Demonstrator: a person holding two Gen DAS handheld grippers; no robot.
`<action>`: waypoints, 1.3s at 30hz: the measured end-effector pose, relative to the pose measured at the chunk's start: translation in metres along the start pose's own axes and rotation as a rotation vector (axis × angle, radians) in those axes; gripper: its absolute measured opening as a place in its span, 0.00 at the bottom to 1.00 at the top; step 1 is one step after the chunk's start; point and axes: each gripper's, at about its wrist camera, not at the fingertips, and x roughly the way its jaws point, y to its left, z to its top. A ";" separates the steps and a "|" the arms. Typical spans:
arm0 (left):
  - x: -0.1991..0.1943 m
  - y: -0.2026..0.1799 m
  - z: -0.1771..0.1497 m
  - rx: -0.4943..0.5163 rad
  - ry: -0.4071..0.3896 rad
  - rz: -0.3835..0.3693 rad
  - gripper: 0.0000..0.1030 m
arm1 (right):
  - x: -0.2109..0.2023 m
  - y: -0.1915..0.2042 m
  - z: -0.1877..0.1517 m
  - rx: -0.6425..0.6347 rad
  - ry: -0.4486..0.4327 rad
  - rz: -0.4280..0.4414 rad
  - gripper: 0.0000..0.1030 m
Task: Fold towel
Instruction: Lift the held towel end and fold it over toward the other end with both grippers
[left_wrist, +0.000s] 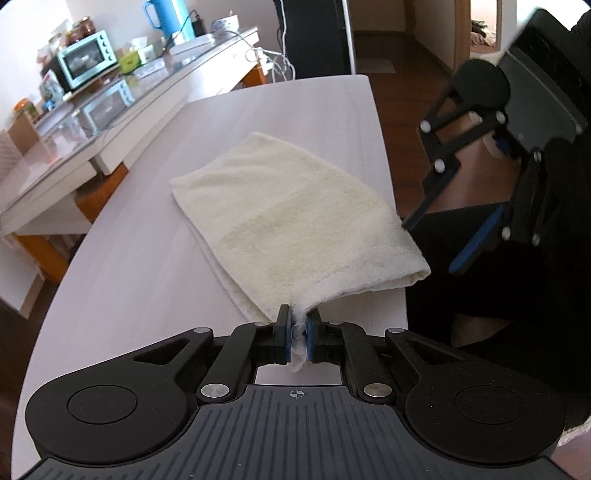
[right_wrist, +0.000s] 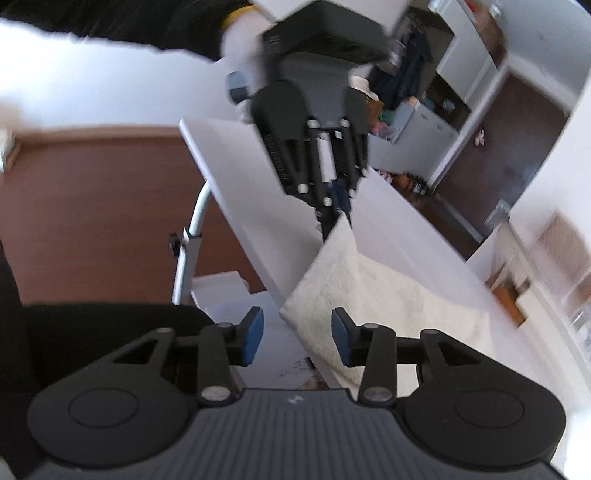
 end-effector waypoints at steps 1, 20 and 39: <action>0.000 0.001 0.000 -0.005 -0.001 -0.008 0.08 | 0.002 0.003 0.001 -0.017 0.002 -0.013 0.42; 0.001 -0.006 0.000 0.049 0.029 -0.009 0.08 | -0.004 -0.032 0.004 0.166 -0.030 0.035 0.08; 0.075 0.062 0.131 0.112 0.062 0.183 0.08 | -0.003 -0.204 -0.074 0.813 -0.120 -0.037 0.08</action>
